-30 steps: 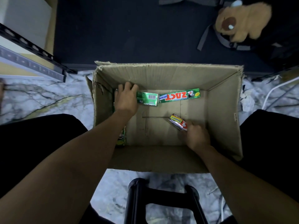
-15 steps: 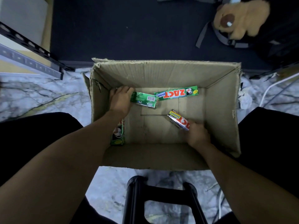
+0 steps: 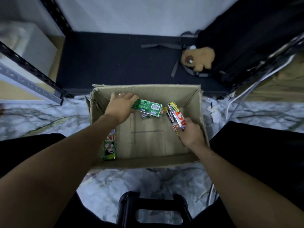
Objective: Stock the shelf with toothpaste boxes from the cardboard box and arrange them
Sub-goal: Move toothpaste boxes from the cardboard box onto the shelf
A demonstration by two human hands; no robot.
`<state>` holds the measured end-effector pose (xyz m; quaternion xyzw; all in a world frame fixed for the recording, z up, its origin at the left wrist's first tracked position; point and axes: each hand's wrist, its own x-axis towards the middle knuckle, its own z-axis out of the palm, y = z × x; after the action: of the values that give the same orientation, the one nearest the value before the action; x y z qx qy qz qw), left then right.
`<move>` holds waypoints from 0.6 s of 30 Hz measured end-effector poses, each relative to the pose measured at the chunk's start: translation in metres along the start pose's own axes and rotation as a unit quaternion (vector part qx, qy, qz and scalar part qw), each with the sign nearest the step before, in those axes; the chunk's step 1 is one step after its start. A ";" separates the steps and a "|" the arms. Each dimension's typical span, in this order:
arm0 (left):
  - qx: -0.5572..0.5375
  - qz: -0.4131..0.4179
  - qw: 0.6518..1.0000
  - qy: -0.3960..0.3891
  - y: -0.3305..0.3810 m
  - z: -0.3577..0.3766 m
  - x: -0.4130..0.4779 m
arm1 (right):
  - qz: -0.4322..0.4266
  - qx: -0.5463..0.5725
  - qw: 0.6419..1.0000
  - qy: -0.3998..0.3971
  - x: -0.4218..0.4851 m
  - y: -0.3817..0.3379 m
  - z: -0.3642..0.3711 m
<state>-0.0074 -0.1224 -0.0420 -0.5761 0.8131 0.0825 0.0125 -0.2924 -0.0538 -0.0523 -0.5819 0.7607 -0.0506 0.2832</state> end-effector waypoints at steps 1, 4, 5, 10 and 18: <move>0.010 0.009 1.000 0.009 0.003 -0.016 0.000 | -0.009 0.007 1.000 0.019 -0.003 -0.005 -0.012; 0.035 0.043 0.996 0.067 0.013 -0.068 -0.005 | -0.048 0.038 0.996 0.070 -0.013 -0.023 -0.055; 0.041 0.052 0.994 0.089 0.017 -0.087 -0.007 | -0.065 0.049 0.993 0.090 -0.017 -0.030 -0.071; 0.090 0.086 0.976 0.178 0.041 -0.187 -0.019 | -0.135 0.090 0.968 0.189 -0.045 -0.061 -0.148; 0.167 0.144 0.931 0.290 0.084 -0.328 -0.031 | -0.228 0.109 0.917 0.309 -0.096 -0.100 -0.272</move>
<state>-0.0508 -0.1151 0.2951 -0.4409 0.8578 -0.2243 -0.1398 -0.3245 -0.0670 0.2509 -0.6606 0.6466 -0.3737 0.0765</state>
